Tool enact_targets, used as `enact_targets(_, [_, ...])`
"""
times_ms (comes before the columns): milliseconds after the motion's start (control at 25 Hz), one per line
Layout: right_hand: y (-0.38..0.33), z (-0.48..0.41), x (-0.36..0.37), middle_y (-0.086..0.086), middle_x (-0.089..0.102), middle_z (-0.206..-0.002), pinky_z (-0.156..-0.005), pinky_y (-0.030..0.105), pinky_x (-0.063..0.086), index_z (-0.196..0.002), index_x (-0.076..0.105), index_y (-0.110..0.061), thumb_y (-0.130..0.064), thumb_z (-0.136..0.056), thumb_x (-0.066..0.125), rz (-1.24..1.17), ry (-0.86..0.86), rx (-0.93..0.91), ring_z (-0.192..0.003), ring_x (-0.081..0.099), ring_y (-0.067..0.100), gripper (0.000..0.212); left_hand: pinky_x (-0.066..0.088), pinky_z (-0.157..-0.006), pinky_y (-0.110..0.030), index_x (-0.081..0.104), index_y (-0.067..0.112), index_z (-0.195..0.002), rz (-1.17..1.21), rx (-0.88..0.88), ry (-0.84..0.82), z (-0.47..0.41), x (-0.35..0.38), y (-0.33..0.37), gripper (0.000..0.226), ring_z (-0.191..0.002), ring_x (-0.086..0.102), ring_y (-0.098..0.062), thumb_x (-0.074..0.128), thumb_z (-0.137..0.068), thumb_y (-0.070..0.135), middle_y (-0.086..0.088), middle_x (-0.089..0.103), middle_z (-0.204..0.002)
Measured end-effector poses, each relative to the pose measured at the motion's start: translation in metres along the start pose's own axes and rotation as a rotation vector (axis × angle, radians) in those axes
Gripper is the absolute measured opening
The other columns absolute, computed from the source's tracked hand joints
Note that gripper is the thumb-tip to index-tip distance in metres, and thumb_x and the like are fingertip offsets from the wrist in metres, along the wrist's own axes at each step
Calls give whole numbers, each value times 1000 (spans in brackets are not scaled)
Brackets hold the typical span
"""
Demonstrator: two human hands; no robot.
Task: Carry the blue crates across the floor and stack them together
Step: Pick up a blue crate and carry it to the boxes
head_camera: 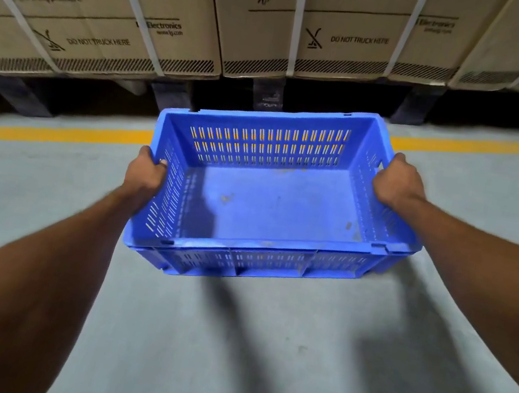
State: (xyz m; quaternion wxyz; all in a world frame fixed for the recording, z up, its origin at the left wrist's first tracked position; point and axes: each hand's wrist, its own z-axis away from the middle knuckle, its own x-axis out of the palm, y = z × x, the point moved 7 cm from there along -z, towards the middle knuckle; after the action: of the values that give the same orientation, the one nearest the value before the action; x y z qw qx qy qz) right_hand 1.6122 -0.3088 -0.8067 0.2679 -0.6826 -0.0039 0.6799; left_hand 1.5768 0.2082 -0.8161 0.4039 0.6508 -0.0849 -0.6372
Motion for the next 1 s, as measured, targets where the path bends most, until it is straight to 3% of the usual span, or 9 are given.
enact_targets(80, [0, -1, 1, 28, 62, -116, -71, 38, 39, -122, 45, 0, -18, -92, 51, -9, 6, 2, -106, 61, 45, 35, 56, -82, -52, 40, 11, -103, -11, 6, -2, -2, -1, 3, 18, -94, 64, -46, 47, -100, 27, -28, 62, -109])
enact_targets(320, [-3, -2, 0, 27, 61, -119, -73, 38, 39, -122, 45, -1, -18, -90, 52, -1, -4, 7, -108, 60, 45, 37, 43, -73, -39, 45, 4, -115, -82, 21, 13, -8, 2, -1, 28, -86, 57, -38, 47, -101, 29, -27, 61, -114])
enact_targets(480, [0, -4, -1, 27, 60, -121, -77, 41, 44, -123, 45, 0, -18, -90, 51, 18, -2, -2, -110, 59, 46, 38, 51, -76, -43, 44, 5, -117, -72, -12, -4, -4, 5, -2, 30, -95, 64, -44, 47, -101, 31, -26, 62, -117])
enact_targets(640, [-2, -4, 0, 29, 59, -123, -84, 44, 47, -125, 44, 2, -19, -92, 50, 25, -11, -8, -112, 58, 46, 39, 51, -70, -43, 42, 10, -108, -29, -13, -4, 3, 1, -2, 22, -85, 63, -40, 46, -100, 31, -25, 63, -113])
enact_targets(760, [-1, -3, 1, 28, 59, -123, -81, 42, 44, -125, 44, 1, -21, -92, 49, 23, -8, 24, -112, 58, 46, 40, 54, -82, -51, 44, 7, -112, -73, -15, 19, 4, 2, -1, 24, -95, 63, -44, 45, -100, 28, -25, 62, -114])
enact_targets(880, [-7, 10, -4, 23, 49, -133, -92, 47, 44, -132, 41, 0, -21, -92, 51, 55, -40, 5, -120, 53, 43, 46, 53, -78, -50, 38, 10, -111, 23, -85, -72, 5, 4, -1, 20, -83, 59, -38, 44, -102, 28, -30, 56, -111])
enact_targets(920, [-10, 18, -10, 21, 44, -136, -96, 49, 42, -135, 39, -1, -21, -91, 54, 98, -36, -15, -123, 50, 41, 51, 53, -80, -49, 38, 9, -117, 17, -140, -120, 8, 3, 1, 26, -89, 59, -38, 47, -102, 28, -29, 51, -117])
enact_targets(1000, [-22, 44, -26, 17, 41, -138, -97, 49, 39, -138, 38, -3, -19, -86, 60, 225, 27, -93, -124, 46, 38, 59, 45, -100, -51, 38, 6, -134, -260, -153, -98, 25, -10, 11, 47, -119, 51, -41, 57, -97, 27, -23, 42, -136])
